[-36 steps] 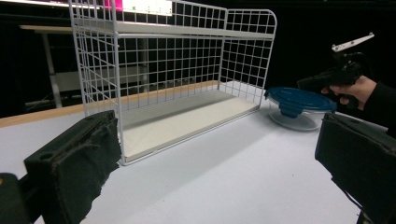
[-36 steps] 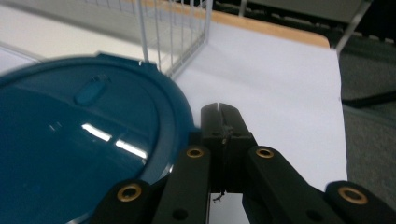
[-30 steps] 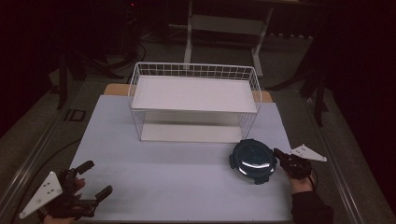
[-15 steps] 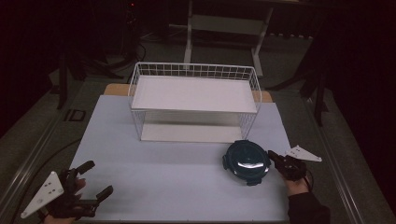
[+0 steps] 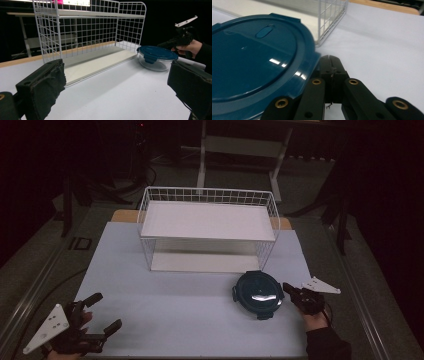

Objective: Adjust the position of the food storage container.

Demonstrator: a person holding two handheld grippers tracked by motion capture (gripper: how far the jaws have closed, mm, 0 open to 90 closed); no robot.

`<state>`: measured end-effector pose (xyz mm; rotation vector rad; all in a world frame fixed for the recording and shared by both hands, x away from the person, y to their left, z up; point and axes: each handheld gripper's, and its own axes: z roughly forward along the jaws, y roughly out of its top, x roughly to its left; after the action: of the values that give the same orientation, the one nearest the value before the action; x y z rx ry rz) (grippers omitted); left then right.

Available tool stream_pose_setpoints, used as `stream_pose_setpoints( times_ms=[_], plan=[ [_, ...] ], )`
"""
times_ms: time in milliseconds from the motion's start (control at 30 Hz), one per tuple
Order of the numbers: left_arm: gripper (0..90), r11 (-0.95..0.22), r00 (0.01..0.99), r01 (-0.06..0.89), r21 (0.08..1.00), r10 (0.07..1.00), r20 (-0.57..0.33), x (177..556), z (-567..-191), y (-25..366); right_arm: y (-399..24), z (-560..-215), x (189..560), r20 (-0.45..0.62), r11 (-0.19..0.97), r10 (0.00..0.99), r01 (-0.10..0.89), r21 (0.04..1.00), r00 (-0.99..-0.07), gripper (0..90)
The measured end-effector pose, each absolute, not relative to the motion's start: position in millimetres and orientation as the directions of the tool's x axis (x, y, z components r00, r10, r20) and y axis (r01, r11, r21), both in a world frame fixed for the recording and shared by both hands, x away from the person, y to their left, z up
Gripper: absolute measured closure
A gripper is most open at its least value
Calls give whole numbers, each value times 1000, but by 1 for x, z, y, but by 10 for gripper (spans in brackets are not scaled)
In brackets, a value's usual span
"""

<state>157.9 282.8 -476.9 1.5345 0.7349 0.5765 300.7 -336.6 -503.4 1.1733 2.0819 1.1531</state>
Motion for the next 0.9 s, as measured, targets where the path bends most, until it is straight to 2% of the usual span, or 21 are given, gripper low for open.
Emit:
stream_pose_setpoints(
  times_ms=[467, 833, 900],
  plan=[
    [15, -18, 662, 119, 993, 747, -66, 158, -477, 283, -323, -505, 292, 0, 286, 849, 460, 841, -528, 900],
    [15, -22, 665, 124, 992, 744, -66, 158, -477, 281, -303, -506, 290, 62, 275, 813, 475, 836, -579, 900],
    [15, -21, 662, 122, 992, 746, -66, 158, -476, 282, -287, -504, 286, 54, 305, 790, 467, 830, -611, 900]
  ],
)
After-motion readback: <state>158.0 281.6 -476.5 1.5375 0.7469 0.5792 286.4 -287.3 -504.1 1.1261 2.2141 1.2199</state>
